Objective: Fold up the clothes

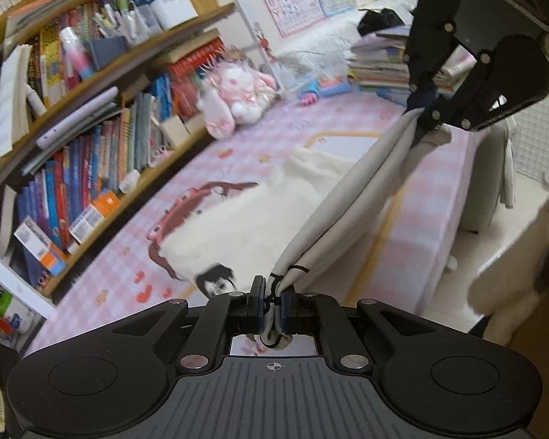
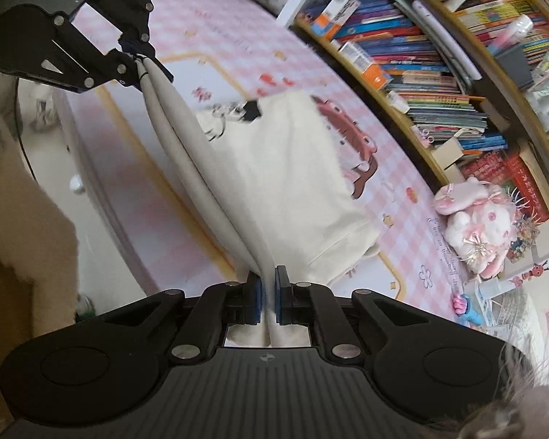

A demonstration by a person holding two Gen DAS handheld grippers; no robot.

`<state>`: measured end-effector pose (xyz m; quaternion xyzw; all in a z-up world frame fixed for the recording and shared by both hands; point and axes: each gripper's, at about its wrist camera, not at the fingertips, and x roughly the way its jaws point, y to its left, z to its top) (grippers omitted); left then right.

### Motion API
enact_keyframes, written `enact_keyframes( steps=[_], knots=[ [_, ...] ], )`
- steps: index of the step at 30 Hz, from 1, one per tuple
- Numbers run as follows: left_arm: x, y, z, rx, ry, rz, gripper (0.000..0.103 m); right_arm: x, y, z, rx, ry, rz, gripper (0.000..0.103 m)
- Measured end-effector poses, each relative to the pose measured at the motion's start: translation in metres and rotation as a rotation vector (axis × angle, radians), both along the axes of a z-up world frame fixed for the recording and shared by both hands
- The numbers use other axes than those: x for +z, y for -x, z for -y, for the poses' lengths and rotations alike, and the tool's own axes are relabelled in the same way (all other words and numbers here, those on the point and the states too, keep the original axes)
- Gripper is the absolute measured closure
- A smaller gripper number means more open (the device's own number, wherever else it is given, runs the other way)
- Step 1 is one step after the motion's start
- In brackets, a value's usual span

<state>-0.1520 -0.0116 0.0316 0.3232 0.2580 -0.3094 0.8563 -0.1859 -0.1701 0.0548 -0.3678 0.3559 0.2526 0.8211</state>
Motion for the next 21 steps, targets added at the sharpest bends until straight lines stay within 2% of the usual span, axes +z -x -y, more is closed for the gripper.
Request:
enact_keyframes(
  steps=[4,11,21],
  knots=[
    [0.007,-0.016,0.005,0.021,0.001,0.021,0.096,0.008,-0.016,0.003,0.011,-0.008,0.032,0.097],
    [0.022,-0.059,0.013,0.130,0.049,0.010,0.095,0.030,-0.053,0.015,0.014,-0.075,0.073,0.097],
    [0.027,-0.116,0.031,0.192,-0.001,-0.048,0.093,0.036,-0.114,0.038,0.076,-0.152,0.038,0.097]
  ],
)
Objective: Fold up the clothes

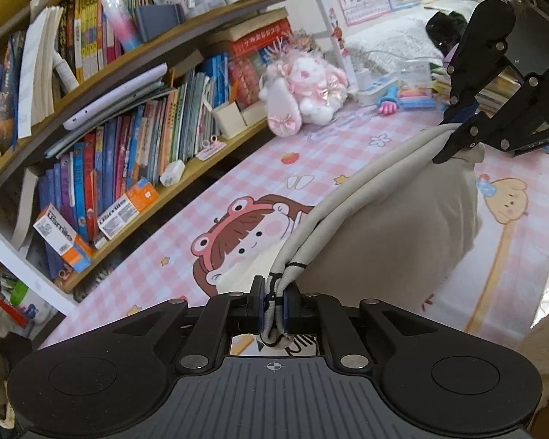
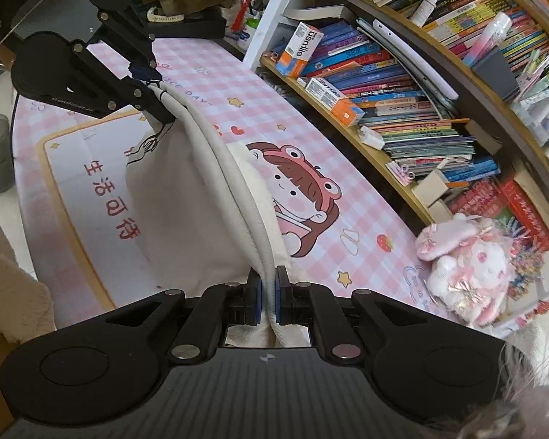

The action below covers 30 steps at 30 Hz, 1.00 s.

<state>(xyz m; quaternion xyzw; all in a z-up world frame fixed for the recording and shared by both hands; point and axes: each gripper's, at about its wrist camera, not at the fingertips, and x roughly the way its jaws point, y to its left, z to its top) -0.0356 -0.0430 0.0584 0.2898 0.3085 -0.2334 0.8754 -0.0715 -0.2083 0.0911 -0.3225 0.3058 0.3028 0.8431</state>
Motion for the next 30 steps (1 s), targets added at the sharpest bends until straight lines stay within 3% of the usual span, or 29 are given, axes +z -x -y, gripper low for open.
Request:
enact_keyframes(
  steps=[5,12,15,17,18,19,21,22,23,27,30],
  knots=[
    [-0.007,-0.038,0.000,0.033,-0.008,-0.079,0.093,-0.003,-0.036,0.010,0.060,-0.031,-0.042,0.097],
    [-0.034,-0.092,-0.007,0.081,-0.024,-0.216,0.086,-0.019,-0.110,0.017,0.123,-0.066,-0.192,0.097],
    [-0.048,-0.108,-0.008,0.130,-0.052,-0.226,0.071,-0.036,-0.136,0.015,0.115,-0.073,-0.245,0.096],
    [-0.056,-0.115,-0.012,0.183,-0.080,-0.223,0.050,-0.049,-0.150,0.016,0.095,-0.093,-0.270,0.094],
    [-0.057,-0.117,-0.017,0.212,-0.071,-0.222,0.047,-0.055,-0.155,0.017,0.086,-0.106,-0.275,0.093],
    [-0.057,-0.116,-0.024,0.243,-0.039,-0.226,0.045,-0.060,-0.159,0.018,0.076,-0.121,-0.277,0.093],
    [-0.057,-0.115,-0.038,0.305,0.027,-0.234,0.044,-0.070,-0.166,0.022,0.040,-0.151,-0.255,0.080],
    [-0.056,-0.114,-0.045,0.336,0.060,-0.237,0.045,-0.074,-0.170,0.027,0.003,-0.172,-0.243,0.068],
    [-0.055,-0.112,-0.054,0.366,0.120,-0.244,0.045,-0.077,-0.173,0.031,-0.034,-0.193,-0.231,0.065],
    [-0.057,-0.091,-0.090,0.501,0.486,-0.297,0.050,-0.082,-0.179,0.065,-0.275,-0.375,-0.221,0.069],
    [-0.069,-0.078,-0.098,0.567,0.612,-0.319,0.054,-0.078,-0.169,0.101,-0.429,-0.592,-0.257,0.069]
  ],
)
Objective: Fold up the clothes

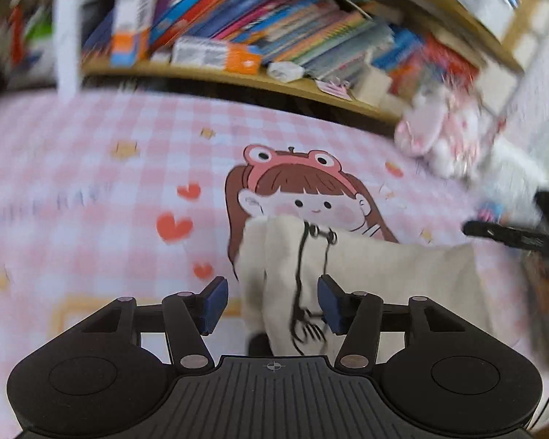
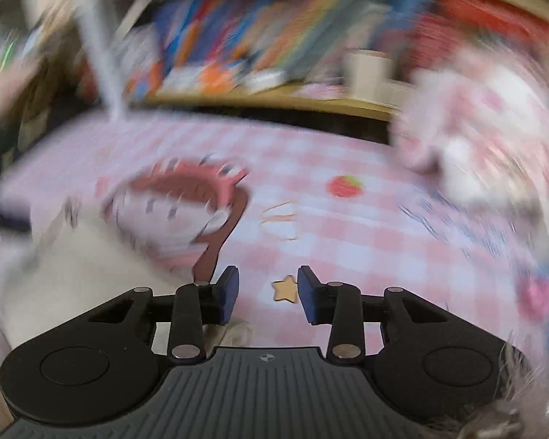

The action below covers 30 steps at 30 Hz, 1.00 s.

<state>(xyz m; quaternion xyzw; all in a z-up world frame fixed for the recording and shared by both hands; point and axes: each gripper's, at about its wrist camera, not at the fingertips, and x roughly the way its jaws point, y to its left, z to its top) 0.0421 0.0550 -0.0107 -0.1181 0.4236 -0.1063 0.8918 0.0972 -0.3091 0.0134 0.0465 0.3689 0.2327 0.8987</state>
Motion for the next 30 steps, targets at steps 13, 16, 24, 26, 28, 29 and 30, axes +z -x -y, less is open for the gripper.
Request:
enact_keyframes(
  steps=[13,16,24,26,28,29,30],
  knots=[
    [0.006,0.031,-0.014,0.161,0.267,0.088,0.101,-0.036,0.048,-0.001,-0.130,-0.239,-0.242,0.091],
    [-0.016,0.022,-0.024,0.211,0.274,0.000,0.100,-0.040,0.048,0.000,-0.145,-0.252,-0.246,0.091],
    [-0.024,0.000,-0.027,0.227,0.318,-0.015,0.091,-0.044,0.051,0.000,-0.163,-0.253,-0.244,0.091],
    [-0.026,-0.008,-0.024,0.224,0.306,-0.019,0.091,-0.044,0.052,0.000,-0.169,-0.252,-0.243,0.091],
    [-0.027,-0.012,-0.020,0.211,0.295,-0.014,0.091,-0.044,0.053,0.000,-0.173,-0.251,-0.242,0.091],
    [-0.026,-0.015,-0.017,0.202,0.289,-0.009,0.091,-0.044,0.053,-0.001,-0.174,-0.248,-0.240,0.091],
    [-0.026,-0.016,-0.016,0.197,0.290,0.001,0.092,-0.044,0.053,-0.002,-0.173,-0.242,-0.237,0.091]
  ],
)
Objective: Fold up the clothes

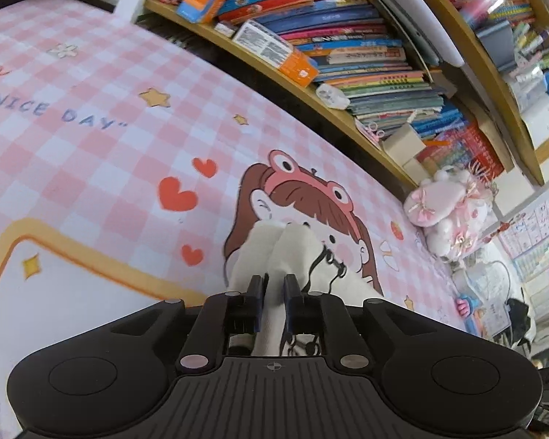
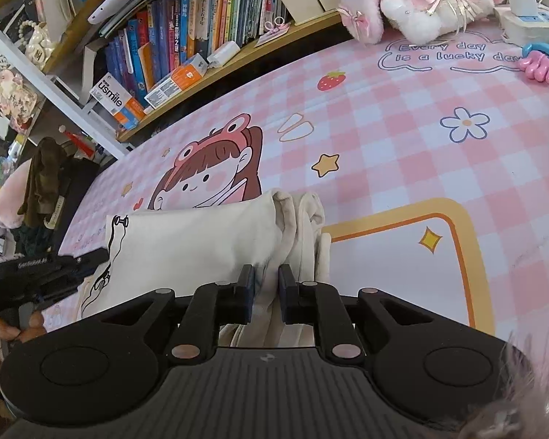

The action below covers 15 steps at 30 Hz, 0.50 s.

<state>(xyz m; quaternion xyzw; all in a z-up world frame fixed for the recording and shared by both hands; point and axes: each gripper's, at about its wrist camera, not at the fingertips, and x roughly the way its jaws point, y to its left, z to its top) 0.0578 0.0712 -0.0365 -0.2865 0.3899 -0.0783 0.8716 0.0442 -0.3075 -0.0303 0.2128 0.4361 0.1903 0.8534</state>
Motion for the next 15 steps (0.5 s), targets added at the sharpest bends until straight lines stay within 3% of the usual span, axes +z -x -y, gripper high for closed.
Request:
enact_keyframes(
  steps=[3,6,12,15],
  knots=[
    [0.002,0.003,-0.004,0.026,0.038,0.045,0.099,0.000,0.001,-0.002,0.003,0.014,0.006,0.091],
    [-0.004,0.002,-0.007,0.056,0.037,0.008,0.099,0.000,0.002,-0.003,0.002,0.024,0.010,0.091],
    [0.001,-0.002,-0.005,0.060,-0.004,-0.014,0.093,0.001,0.003,-0.006,-0.003,0.041,0.014,0.091],
    [0.010,0.002,-0.002,0.036,-0.083,-0.031,0.085,0.003,0.003,-0.007,-0.004,0.048,0.012,0.088]
  ],
)
